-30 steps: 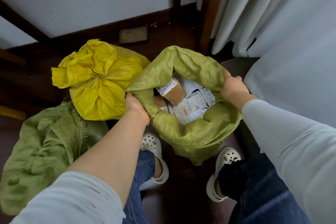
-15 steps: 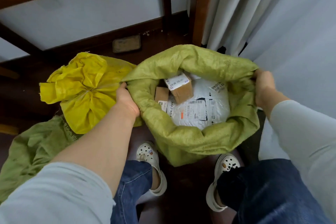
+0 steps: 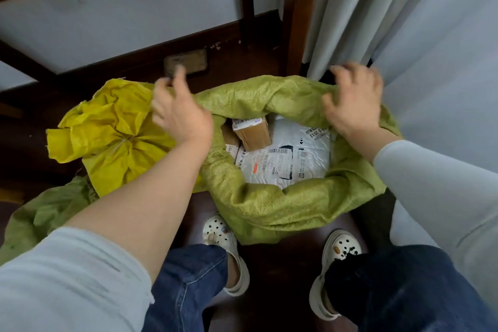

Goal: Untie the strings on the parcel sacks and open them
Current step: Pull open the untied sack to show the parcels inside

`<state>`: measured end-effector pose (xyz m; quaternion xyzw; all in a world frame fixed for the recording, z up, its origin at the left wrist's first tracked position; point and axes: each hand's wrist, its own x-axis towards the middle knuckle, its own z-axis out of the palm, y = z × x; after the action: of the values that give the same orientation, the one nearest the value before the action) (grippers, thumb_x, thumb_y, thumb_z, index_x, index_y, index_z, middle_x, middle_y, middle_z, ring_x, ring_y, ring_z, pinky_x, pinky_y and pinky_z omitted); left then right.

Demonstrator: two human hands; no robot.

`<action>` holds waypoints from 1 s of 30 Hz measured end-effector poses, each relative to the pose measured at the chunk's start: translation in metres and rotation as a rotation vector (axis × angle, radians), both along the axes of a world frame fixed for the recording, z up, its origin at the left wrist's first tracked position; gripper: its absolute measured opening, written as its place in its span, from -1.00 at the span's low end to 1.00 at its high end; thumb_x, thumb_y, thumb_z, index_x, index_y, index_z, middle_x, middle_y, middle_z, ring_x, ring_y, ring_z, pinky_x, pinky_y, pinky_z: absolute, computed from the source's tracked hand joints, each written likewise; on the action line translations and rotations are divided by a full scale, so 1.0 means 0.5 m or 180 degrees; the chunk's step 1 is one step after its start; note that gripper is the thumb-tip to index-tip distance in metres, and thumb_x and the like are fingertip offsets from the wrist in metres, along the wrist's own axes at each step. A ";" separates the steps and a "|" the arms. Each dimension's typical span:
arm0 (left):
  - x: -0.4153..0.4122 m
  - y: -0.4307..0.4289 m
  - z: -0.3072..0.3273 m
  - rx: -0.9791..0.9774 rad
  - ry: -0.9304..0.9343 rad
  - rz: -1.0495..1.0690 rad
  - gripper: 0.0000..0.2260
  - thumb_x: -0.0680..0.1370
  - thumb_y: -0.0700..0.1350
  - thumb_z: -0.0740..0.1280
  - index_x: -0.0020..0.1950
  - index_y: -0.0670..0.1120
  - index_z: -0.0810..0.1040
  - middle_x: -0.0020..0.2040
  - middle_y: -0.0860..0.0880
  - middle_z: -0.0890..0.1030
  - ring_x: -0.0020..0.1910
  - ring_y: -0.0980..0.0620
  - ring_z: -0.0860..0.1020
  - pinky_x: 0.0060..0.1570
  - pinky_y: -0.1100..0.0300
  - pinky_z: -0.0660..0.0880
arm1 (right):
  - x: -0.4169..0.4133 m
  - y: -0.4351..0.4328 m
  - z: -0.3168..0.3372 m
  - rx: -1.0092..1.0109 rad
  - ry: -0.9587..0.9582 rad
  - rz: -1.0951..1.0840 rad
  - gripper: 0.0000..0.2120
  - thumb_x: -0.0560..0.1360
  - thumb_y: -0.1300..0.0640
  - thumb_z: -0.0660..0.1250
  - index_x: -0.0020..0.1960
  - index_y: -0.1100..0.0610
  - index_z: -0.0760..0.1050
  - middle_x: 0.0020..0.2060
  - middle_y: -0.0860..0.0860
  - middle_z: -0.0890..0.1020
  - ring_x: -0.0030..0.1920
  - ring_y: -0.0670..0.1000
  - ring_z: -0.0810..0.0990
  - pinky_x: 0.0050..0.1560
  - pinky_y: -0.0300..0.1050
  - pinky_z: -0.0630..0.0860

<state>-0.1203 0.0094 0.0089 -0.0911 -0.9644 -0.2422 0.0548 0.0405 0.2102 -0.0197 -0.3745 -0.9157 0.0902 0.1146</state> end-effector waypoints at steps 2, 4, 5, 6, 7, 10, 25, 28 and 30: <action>0.012 0.015 -0.004 -0.0156 0.0323 -0.1017 -0.50 0.46 -0.27 0.26 0.39 0.01 0.37 0.30 -0.10 0.36 0.25 -0.12 0.37 0.16 -0.02 0.41 | -0.039 -0.028 -0.004 -0.0098 -0.0550 0.0790 -0.25 0.40 -0.14 0.30 0.48 0.11 0.13 0.46 0.16 0.19 0.44 0.18 0.19 0.46 0.17 -0.04; 0.021 0.029 -0.013 -0.0430 -0.0001 -0.1391 -0.42 0.48 -0.17 0.35 0.46 -0.05 0.23 0.32 -0.11 0.29 0.23 -0.08 0.40 0.01 0.08 0.51 | -0.074 -0.046 -0.021 -0.0334 -0.1229 0.0990 -0.02 0.35 -0.16 0.42 0.52 0.04 -0.12 0.52 0.12 -0.03 0.51 0.16 0.03 0.45 0.26 -0.07; 0.025 0.033 -0.021 -0.0594 -0.0187 -0.1438 -0.30 0.46 -0.12 0.40 0.50 -0.08 0.12 0.36 -0.12 0.23 0.26 -0.08 0.38 0.01 0.11 0.51 | -0.090 -0.052 -0.031 -0.0369 -0.1400 0.0945 0.02 0.35 -0.11 0.44 0.52 0.02 -0.19 0.52 0.12 -0.08 0.51 0.17 0.01 0.43 0.30 -0.06; 0.030 0.037 -0.028 -0.0745 -0.0296 -0.1473 -0.19 0.43 -0.09 0.45 0.52 -0.10 0.01 0.40 -0.15 0.15 0.33 -0.11 0.32 0.10 0.10 0.48 | -0.103 -0.056 -0.039 -0.0391 -0.1476 0.0866 0.00 0.39 0.00 0.44 0.52 0.01 -0.23 0.52 0.13 -0.08 0.50 0.20 0.05 0.42 0.33 -0.02; 0.035 0.038 -0.034 -0.0886 -0.0362 -0.1514 -0.09 0.39 -0.06 0.48 0.53 -0.12 -0.07 0.45 -0.18 0.07 0.40 -0.15 0.22 0.23 0.08 0.41 | -0.113 -0.058 -0.042 -0.0418 -0.1477 0.0781 -0.07 0.43 0.17 0.39 0.52 0.01 -0.22 0.51 0.17 -0.02 0.47 0.24 0.14 0.42 0.31 0.05; 0.031 0.032 -0.059 -0.1285 -0.0764 -0.1562 0.14 0.29 0.00 0.55 0.50 -0.14 -0.28 0.50 -0.23 -0.21 0.50 -0.22 -0.08 0.42 -0.06 0.16 | -0.125 -0.042 -0.045 -0.0607 -0.1220 0.0702 -0.33 0.44 0.45 0.16 0.48 0.12 0.08 0.27 0.26 0.42 0.22 0.32 0.46 0.16 0.18 0.42; -0.070 0.029 -0.111 0.0325 -0.2271 0.0104 -0.76 0.50 -0.28 0.18 0.10 -0.29 0.53 0.12 -0.26 0.58 0.10 -0.24 0.54 0.08 0.01 0.48 | -0.128 0.118 0.006 -0.1669 -0.0727 -0.0545 -0.81 0.53 0.18 0.15 0.09 0.22 0.43 0.02 0.14 0.49 0.05 0.17 0.48 0.10 0.00 0.43; -0.082 0.016 -0.122 0.0049 -0.2202 0.0091 -0.71 0.47 -0.18 0.29 0.16 -0.25 0.52 0.15 -0.23 0.57 0.11 -0.23 0.53 0.09 0.03 0.48 | -0.114 0.119 -0.017 -0.1252 -0.1096 -0.0381 -0.67 0.53 0.20 0.20 0.29 0.19 0.34 0.21 0.22 0.45 0.21 0.27 0.43 0.19 0.14 0.42; -0.079 0.004 -0.120 -0.0900 -0.1666 -0.0244 -0.55 0.43 -0.07 0.37 0.29 -0.16 0.43 0.28 -0.23 0.46 0.25 -0.23 0.42 0.20 -0.01 0.39 | -0.096 0.107 -0.020 -0.0630 -0.0932 -0.0301 -0.68 0.53 0.25 0.17 0.28 0.21 0.35 0.22 0.25 0.42 0.24 0.29 0.38 0.21 0.17 0.36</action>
<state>-0.1597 0.0116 -0.0512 -0.0686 -0.9657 -0.1227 -0.2182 -0.0075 0.2639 -0.0295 -0.4358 -0.8906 0.1189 -0.0532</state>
